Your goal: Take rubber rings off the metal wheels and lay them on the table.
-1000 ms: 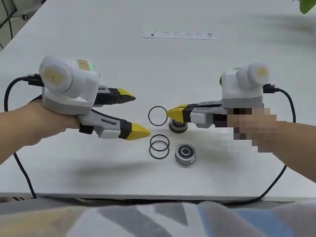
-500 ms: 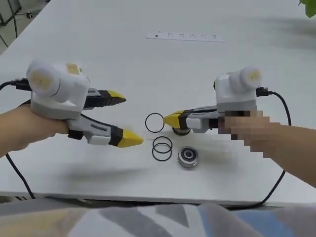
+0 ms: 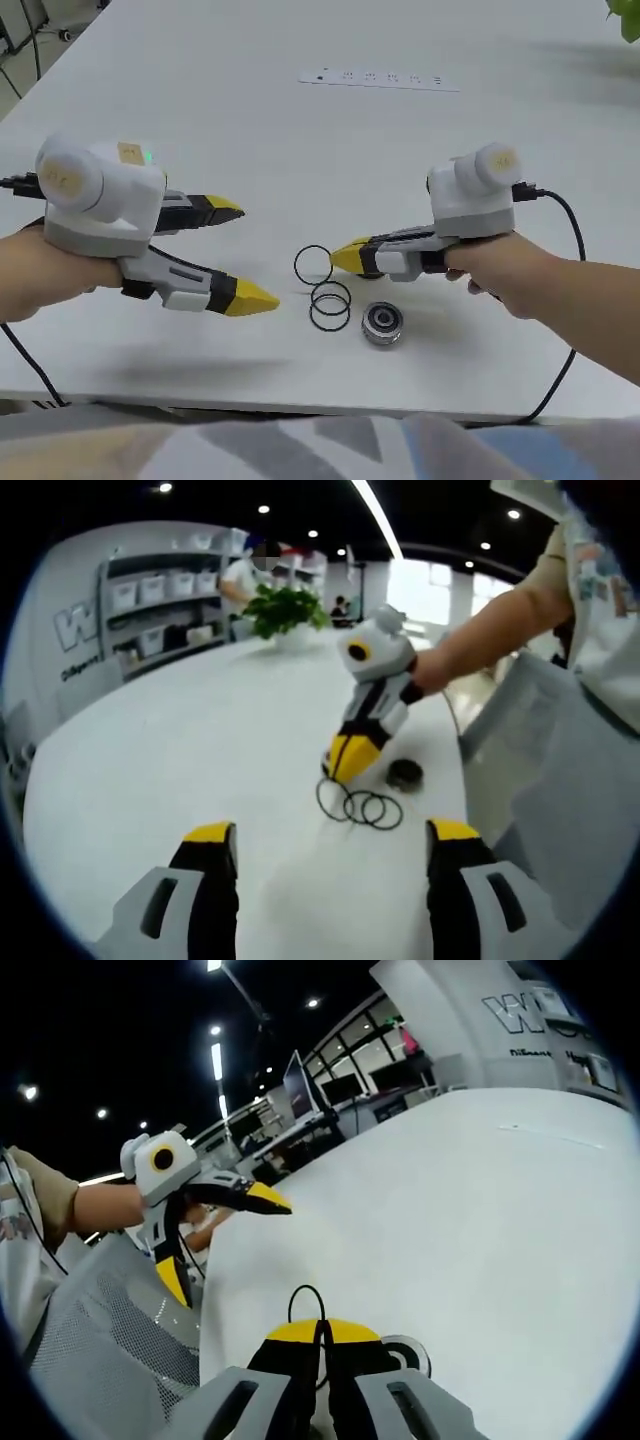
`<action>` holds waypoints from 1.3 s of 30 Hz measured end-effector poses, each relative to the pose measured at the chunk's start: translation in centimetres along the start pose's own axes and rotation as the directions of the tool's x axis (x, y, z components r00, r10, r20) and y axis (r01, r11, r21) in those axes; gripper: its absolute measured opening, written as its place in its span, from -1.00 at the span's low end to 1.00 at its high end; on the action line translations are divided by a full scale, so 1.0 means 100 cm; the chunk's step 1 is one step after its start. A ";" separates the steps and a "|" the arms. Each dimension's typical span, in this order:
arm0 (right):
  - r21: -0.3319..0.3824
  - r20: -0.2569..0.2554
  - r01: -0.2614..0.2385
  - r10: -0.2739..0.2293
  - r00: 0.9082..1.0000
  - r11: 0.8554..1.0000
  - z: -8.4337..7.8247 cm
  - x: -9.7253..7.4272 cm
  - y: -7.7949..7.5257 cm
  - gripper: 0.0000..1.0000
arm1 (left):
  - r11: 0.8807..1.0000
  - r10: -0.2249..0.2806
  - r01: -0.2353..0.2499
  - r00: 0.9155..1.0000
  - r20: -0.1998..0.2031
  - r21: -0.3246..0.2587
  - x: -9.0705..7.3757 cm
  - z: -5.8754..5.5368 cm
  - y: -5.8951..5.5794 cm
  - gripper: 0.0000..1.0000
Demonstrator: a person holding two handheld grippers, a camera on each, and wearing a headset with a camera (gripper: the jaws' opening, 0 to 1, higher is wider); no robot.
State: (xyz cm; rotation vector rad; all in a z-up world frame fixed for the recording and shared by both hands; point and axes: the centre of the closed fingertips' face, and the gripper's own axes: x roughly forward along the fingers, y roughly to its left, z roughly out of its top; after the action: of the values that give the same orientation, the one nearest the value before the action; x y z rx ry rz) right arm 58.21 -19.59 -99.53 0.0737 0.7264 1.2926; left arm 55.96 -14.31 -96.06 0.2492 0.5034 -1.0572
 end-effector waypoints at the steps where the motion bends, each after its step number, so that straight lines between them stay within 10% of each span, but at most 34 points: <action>1: -0.003 -0.003 0.001 -0.001 1.000 1.000 -0.001 0.000 0.000 -1.00 | 1.000 0.001 -0.001 1.000 0.000 0.000 0.000 0.000 0.000 0.56; 39: -0.119 0.062 0.076 -0.069 0.996 0.990 0.014 -0.028 -0.007 -0.33 | 1.000 -0.007 0.008 1.000 -0.019 0.018 0.000 0.008 -0.003 0.51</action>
State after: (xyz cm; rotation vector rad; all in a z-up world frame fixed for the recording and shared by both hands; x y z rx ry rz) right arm 59.35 -21.83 -97.49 -0.0135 0.5943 1.2576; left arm 55.91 -14.86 -95.35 0.2736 0.5122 -1.0681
